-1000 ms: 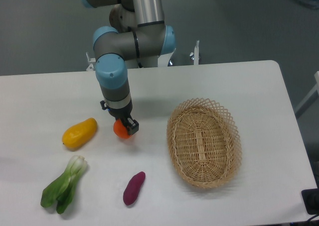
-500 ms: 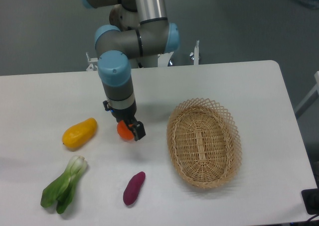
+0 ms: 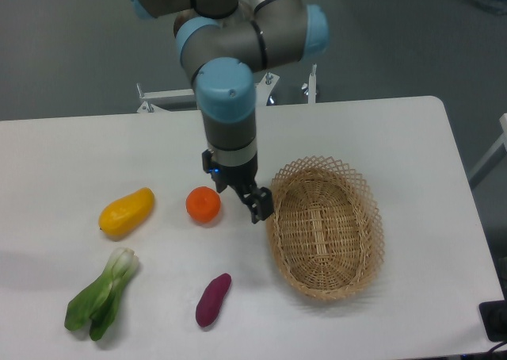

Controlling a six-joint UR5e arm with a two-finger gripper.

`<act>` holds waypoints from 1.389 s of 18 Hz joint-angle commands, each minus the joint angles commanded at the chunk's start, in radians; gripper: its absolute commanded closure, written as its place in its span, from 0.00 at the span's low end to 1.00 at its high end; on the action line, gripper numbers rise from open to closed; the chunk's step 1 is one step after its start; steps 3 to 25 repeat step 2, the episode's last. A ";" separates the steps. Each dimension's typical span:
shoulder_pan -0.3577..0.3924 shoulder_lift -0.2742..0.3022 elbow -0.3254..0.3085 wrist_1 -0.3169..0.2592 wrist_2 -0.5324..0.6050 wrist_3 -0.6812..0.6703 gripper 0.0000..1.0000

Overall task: Place the orange on the table
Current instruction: 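Open the gripper and raise it away from the orange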

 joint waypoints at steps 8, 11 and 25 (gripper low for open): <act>0.008 0.006 -0.001 -0.009 0.002 0.005 0.00; 0.008 0.006 -0.001 -0.009 0.002 0.005 0.00; 0.008 0.006 -0.001 -0.009 0.002 0.005 0.00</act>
